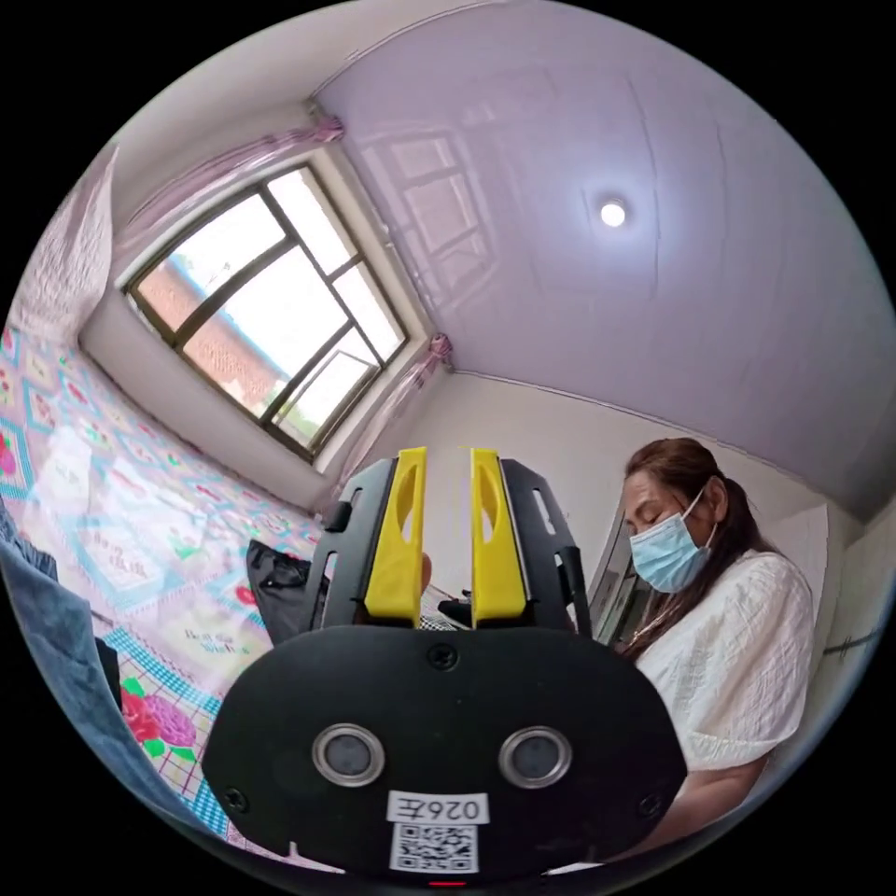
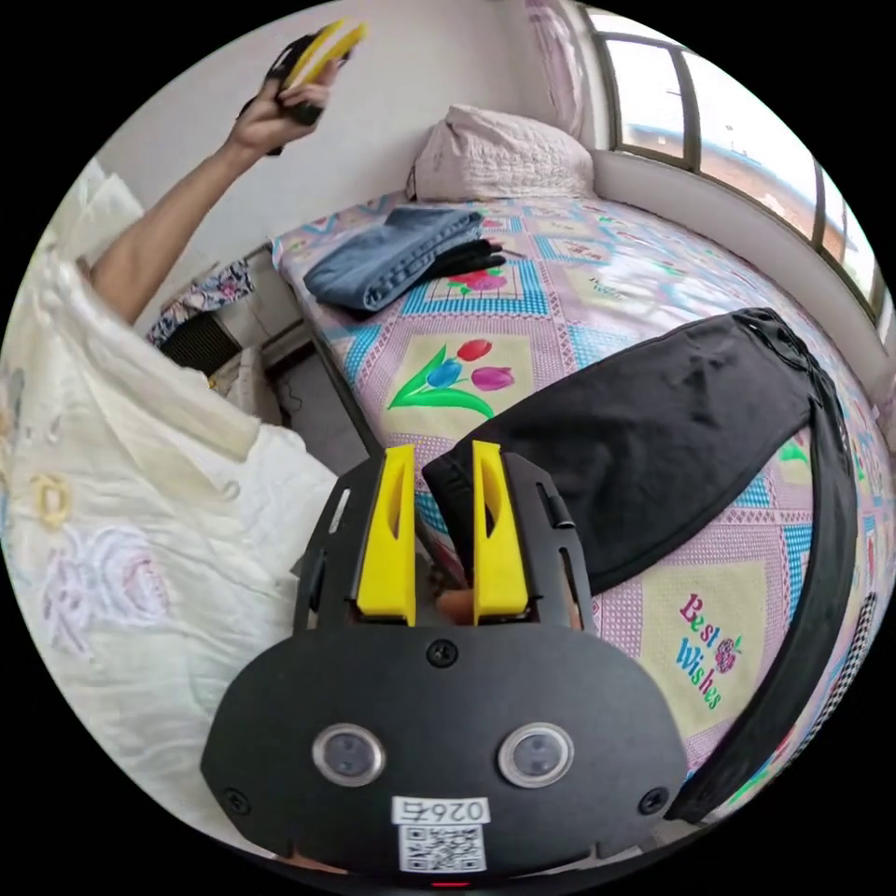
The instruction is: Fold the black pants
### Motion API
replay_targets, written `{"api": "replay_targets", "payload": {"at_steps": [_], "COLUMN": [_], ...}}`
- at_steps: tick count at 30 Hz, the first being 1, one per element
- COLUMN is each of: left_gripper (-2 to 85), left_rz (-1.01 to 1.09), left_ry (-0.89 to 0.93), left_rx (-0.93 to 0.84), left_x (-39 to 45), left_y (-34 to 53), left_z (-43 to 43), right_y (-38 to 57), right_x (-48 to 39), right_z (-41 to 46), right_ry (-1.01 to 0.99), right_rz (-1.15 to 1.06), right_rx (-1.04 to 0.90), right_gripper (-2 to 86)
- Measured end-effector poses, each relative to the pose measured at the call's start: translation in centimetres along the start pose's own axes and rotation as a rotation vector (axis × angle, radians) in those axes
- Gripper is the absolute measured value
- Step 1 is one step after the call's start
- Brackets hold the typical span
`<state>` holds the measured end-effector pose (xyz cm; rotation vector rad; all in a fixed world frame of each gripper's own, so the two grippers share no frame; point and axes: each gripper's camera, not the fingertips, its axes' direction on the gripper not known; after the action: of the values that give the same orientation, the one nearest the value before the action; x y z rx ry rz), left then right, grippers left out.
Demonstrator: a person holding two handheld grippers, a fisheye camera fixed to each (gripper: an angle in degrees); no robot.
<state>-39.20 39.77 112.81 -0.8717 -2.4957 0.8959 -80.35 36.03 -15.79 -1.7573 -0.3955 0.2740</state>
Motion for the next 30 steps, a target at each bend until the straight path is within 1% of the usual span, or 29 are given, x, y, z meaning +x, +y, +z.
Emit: {"api": "replay_targets", "payload": {"at_steps": [1, 3, 6, 8, 13, 17, 19, 22, 28, 30], "left_gripper": [10.8, 11.9, 13.7, 15.1, 17.1, 18.5, 18.9, 19.2, 19.9, 20.3], "left_rz": [-0.058, -0.129, -0.222, -0.296, -0.397, -0.444, -0.457, -0.484, -0.517, -0.525], "left_ry": [0.000, -0.021, -0.086, -0.143, -0.216, -0.242, -0.270, -0.300, -0.356, -0.380], "left_rx": [-0.027, -0.070, -0.146, -0.224, -0.426, -0.556, -0.607, -0.684, -0.767, -0.789], "left_x": [-2.5, -6.0, -11.3, -15.3, -22.2, -26.5, -28.0, -30.4, -35.4, -37.0], "left_y": [0.0, 0.2, 0.8, 1.2, 1.5, 1.7, 1.7, 1.7, 1.5, 1.6], "left_z": [1.1, 3.1, 7.0, 10.3, 18.1, 25.7, 28.9, 33.9, 43.7, 46.7], "right_y": [-0.4, -1.6, -2.6, -2.9, -2.9, -2.1, -1.6, -0.2, 4.4, 6.4], "right_x": [-0.4, -1.8, -3.1, -2.9, -1.1, 0.9, 2.4, 5.9, 12.8, 15.6], "right_z": [0.6, 2.6, 5.5, 6.9, 6.5, 5.6, 4.7, 3.0, -1.0, -2.5], "right_ry": [0.010, 0.065, 0.137, 0.165, 0.168, 0.177, 0.148, 0.048, -0.152, -0.257], "right_rz": [-0.012, -0.048, -0.100, -0.095, 0.009, 0.116, 0.167, 0.273, 0.453, 0.536], "right_rx": [-0.015, -0.070, -0.170, -0.222, -0.183, -0.147, -0.144, -0.121, 0.001, 0.069], "right_gripper": [6.6, 7.9, 8.7, 8.3, 6.6, 1.6, 0.2, -0.4, -0.5, -0.6]}}
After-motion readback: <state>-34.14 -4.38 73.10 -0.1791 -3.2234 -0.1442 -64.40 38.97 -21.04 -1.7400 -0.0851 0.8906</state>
